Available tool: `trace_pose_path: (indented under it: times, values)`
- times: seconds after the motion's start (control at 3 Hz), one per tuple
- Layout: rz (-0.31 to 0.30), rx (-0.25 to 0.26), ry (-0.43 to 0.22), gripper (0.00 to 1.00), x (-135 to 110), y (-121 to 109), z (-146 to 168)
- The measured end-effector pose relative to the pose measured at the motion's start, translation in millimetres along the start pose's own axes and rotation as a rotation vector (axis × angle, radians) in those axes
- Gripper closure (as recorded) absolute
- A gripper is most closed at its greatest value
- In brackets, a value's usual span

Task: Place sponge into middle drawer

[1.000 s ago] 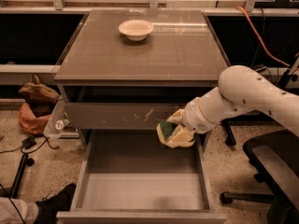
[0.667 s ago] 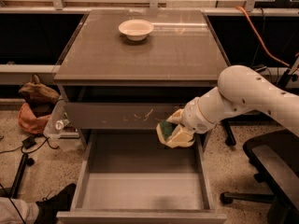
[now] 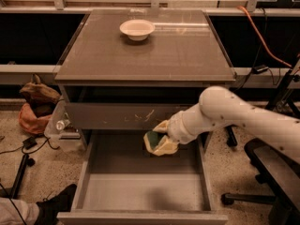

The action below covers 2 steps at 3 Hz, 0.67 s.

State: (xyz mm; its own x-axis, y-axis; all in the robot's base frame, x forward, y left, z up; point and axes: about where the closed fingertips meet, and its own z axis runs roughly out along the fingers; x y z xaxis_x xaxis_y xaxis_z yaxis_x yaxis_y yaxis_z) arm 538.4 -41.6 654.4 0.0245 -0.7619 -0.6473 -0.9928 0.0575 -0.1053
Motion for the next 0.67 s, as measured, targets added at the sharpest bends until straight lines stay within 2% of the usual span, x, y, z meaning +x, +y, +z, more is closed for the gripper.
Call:
trace_pose_path:
  times: [0.33, 0.67]
  values:
    - [-0.020, 0.038, -0.129, 1.00, 18.5, -23.2, 90.7]
    - [-0.019, 0.036, -0.144, 1.00, 19.2, -21.5, 96.4]
